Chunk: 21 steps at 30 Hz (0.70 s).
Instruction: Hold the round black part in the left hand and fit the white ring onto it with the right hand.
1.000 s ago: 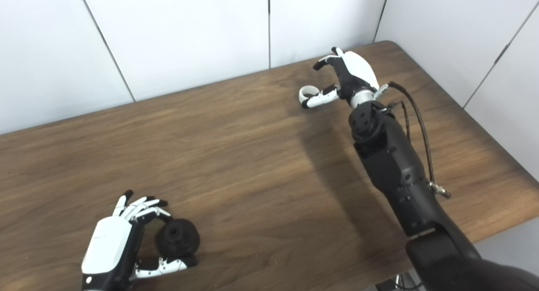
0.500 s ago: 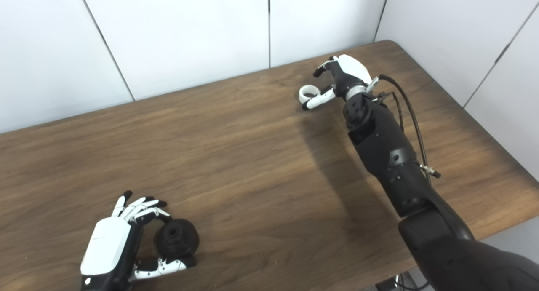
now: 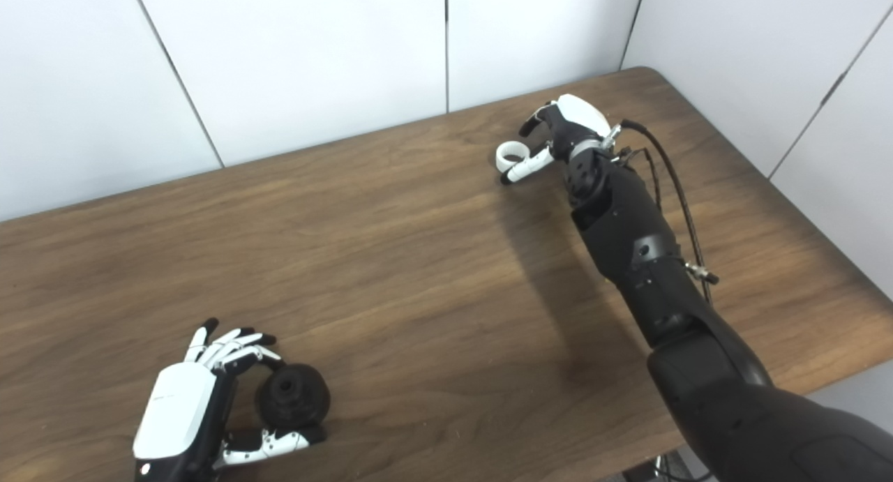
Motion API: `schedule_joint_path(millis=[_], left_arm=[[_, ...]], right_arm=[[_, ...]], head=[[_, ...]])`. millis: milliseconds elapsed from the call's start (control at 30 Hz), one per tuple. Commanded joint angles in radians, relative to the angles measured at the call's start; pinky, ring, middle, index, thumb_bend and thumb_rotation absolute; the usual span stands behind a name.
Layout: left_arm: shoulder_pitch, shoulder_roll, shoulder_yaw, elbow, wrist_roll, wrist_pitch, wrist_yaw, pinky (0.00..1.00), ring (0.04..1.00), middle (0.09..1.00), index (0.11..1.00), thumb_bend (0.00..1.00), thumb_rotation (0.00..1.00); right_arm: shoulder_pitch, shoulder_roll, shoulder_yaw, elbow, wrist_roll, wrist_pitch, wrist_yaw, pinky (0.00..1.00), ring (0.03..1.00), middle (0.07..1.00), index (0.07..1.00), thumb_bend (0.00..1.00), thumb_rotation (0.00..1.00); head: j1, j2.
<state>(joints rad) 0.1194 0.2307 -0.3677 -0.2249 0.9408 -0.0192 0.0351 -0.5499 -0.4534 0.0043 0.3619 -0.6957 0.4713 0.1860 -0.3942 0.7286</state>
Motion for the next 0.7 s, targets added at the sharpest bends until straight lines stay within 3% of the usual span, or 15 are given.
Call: schedule_joint_path(millis=[0,667], left_arm=[[0.016,0.017,-0.001,-0.009,0.02,0.01,-0.03,1.0,0.857,0.77,0.485,0.52,0.05],[0.015,0.01,-0.006,-0.014,0.029,0.015,-0.032,1.0,0.862,0.773,0.485,0.52,0.05]], right_arm=[[-0.047,-0.012,-0.013,-0.015,-0.003,-0.002,-0.024,1.0,1.0,0.966,0.668,0.85,0.23],[-0.052,0.014,-0.029,-0.017,-0.015,-0.002,0.007,1.0,1.0,0.954,0.658,0.83,0.26]], head=[[0.001,0.002],[0.017,0.007]])
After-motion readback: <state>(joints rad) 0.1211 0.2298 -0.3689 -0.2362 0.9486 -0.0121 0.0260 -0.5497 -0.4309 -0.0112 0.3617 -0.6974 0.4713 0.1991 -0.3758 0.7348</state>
